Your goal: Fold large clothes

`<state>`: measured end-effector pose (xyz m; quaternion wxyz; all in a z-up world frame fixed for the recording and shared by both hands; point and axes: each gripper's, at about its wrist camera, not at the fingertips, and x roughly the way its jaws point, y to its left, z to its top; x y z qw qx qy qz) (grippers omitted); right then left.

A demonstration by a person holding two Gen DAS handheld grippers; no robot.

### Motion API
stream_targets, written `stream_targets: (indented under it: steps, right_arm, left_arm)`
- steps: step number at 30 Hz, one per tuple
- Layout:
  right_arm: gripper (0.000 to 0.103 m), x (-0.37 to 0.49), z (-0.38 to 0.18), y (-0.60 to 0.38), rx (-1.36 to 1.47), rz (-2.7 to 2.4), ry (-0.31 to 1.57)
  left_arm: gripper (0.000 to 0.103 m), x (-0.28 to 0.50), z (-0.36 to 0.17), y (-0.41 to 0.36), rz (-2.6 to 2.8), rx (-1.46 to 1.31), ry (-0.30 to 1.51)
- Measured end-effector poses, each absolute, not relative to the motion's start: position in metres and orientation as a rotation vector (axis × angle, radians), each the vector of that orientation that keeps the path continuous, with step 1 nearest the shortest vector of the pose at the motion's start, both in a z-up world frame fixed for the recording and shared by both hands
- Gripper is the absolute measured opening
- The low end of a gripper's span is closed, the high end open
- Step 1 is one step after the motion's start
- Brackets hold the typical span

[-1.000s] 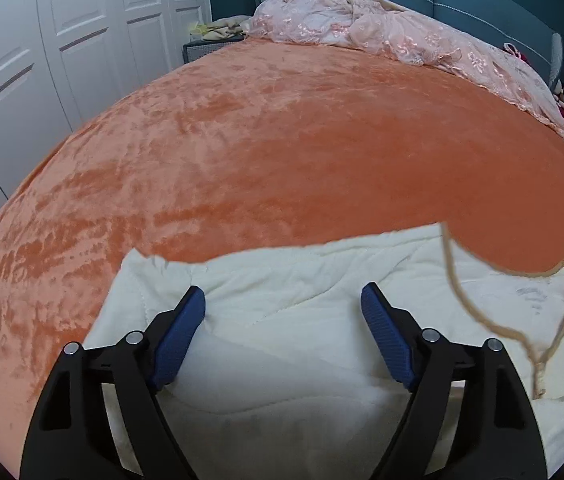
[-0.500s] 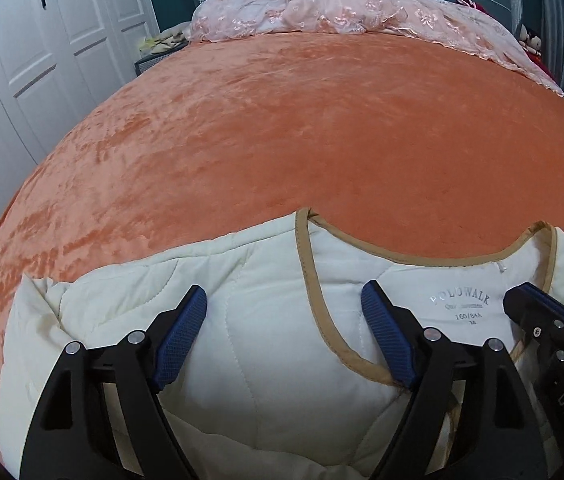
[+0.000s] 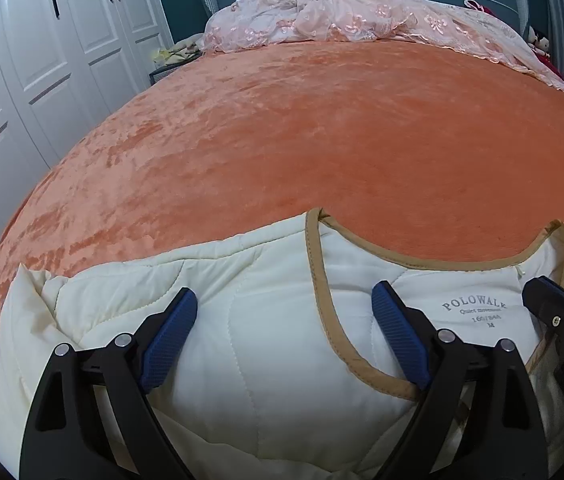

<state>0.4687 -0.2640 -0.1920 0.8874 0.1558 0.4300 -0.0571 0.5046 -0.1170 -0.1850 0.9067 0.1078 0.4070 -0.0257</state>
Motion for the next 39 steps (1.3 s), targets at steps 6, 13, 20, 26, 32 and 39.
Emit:
stream_targets:
  steps: [6, 13, 20, 26, 32, 39]
  right_arm:
    - [0.000, 0.468, -0.192, -0.264, 0.334, -0.125, 0.869]
    - [0.002, 0.414, -0.142, -0.285, 0.366, -0.300, 0.598]
    - [0.005, 0.435, -0.177, -0.308, 0.443, -0.247, 0.861]
    - [0.000, 0.441, -0.197, -0.307, 0.441, -0.262, 0.859]
    - [0.000, 0.443, -0.191, -0.308, 0.441, -0.257, 0.883]
    - [0.012, 0.400, -0.138, -0.243, 0.286, -0.094, 0.863]
  left_arm:
    - [0.089, 0.503, -0.187, -0.117, -0.039, 0.227, 0.820]
    - [0.092, 0.502, -0.187, -0.114, -0.027, 0.209, 0.801]
    - [0.092, 0.503, -0.187, -0.112, -0.028, 0.204, 0.797]
    - [0.092, 0.503, -0.185, -0.113, -0.031, 0.203, 0.807]
    - [0.092, 0.503, -0.178, -0.110, -0.056, 0.189, 0.869]
    - [0.091, 0.455, -0.128, -0.076, -0.099, 0.143, 0.820]
